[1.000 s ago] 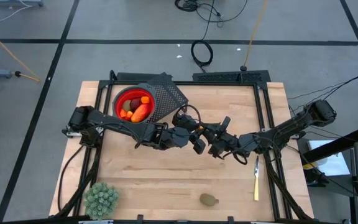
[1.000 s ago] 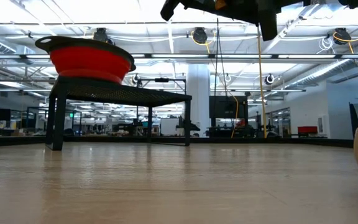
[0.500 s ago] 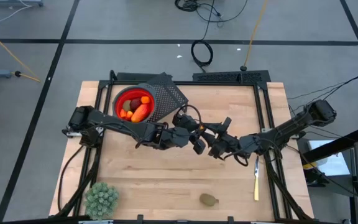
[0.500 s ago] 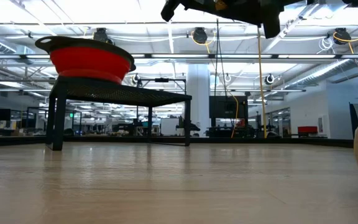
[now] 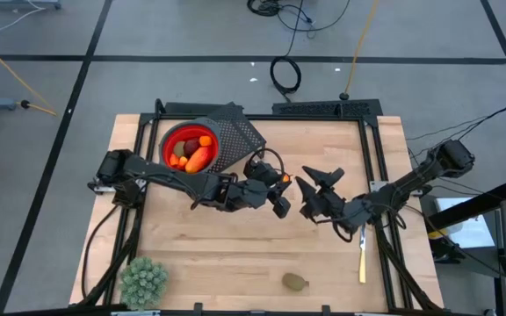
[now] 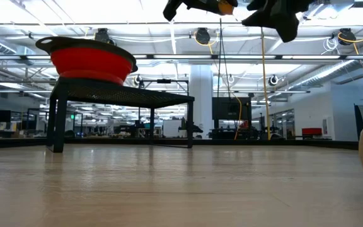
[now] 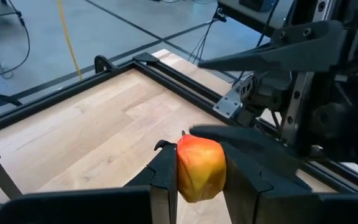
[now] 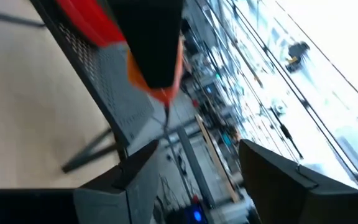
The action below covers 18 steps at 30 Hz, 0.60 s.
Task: Pick & Place Fruit
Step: Put the peach into the red strainer bowl on the shelf
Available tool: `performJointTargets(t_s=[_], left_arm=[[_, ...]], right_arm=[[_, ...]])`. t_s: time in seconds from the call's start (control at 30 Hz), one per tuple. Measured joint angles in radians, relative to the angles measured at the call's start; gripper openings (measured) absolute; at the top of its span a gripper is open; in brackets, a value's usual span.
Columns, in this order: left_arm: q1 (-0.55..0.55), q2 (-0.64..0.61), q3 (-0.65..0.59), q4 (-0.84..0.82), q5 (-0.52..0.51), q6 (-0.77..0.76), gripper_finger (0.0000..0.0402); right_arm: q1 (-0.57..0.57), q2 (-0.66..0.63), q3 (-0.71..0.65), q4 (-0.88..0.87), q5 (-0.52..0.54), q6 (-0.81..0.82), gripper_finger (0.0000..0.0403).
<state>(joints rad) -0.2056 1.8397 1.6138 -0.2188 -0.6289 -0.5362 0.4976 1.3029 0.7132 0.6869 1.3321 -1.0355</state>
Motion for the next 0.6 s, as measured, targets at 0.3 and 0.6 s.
performJointTargets(t_s=[0.3,0.6], left_arm=[[-0.031,-0.030,0.000,0.045,-0.007,0.001,0.0083],[-0.085,-0.118,0.000,0.061,-0.088,0.072,0.0083]], right_arm=[[0.009,-0.007,-0.058,-0.068,0.055,0.087,0.0180],[0.008,-0.018,-0.131,-0.069,0.048,0.207,0.0106]])
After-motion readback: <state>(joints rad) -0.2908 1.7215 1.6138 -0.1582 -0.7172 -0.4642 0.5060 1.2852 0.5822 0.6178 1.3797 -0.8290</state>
